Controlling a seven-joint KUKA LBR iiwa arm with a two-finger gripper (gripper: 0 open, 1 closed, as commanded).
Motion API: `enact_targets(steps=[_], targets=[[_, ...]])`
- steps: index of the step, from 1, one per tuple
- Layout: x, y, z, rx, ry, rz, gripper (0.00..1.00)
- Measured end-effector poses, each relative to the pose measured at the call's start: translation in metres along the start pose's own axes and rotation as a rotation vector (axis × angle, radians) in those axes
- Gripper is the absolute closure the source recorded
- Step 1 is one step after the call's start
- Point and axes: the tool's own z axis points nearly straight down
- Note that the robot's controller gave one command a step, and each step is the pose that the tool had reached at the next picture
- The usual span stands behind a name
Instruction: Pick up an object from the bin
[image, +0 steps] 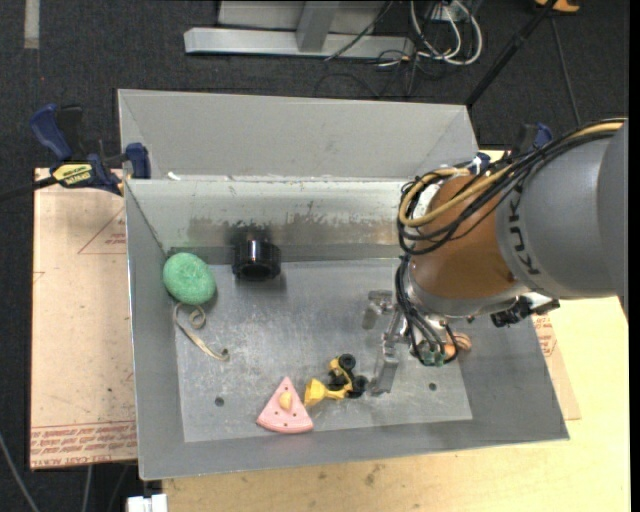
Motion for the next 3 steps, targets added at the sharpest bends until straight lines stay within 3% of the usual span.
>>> enact_targets(steps=[1,2,3], targets=[[0.002,0.014,0.007,-0.003,-0.002,-0.095,0.00],[0.028,0.023,0.032,-0.001,-0.004,-0.328,0.00],[0.009,0.055,0.040,-0.002,-0.009,-0.405,1.00]])
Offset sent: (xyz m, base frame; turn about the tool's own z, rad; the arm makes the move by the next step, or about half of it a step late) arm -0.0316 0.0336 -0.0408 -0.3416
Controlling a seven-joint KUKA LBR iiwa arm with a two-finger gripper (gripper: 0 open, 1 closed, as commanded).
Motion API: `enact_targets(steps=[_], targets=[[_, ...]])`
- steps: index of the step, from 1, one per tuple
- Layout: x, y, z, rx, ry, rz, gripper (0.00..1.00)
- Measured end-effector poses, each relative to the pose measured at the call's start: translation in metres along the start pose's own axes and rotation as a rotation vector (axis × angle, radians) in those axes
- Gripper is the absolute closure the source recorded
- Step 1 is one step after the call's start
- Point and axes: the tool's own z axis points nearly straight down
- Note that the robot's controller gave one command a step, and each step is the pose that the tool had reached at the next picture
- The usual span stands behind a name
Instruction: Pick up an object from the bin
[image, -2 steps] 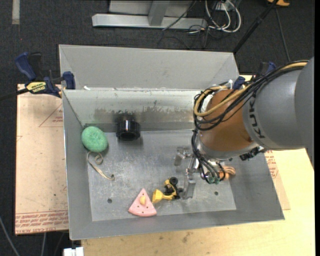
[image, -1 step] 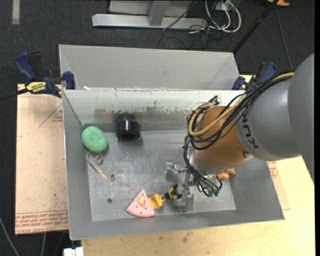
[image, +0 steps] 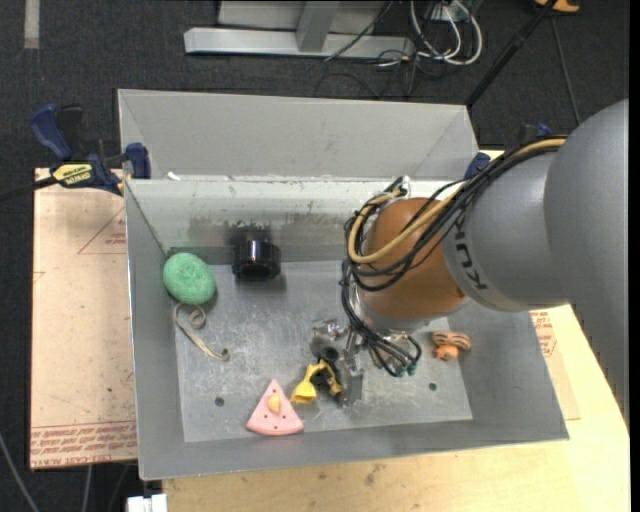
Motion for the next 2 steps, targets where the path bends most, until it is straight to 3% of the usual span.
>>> enact_targets(steps=[1,2], targets=[[0.000,0.000,0.000,0.000,0.000,0.000,1.00],[-0.003,0.015,0.000,0.001,0.001,-0.008,1.00]])
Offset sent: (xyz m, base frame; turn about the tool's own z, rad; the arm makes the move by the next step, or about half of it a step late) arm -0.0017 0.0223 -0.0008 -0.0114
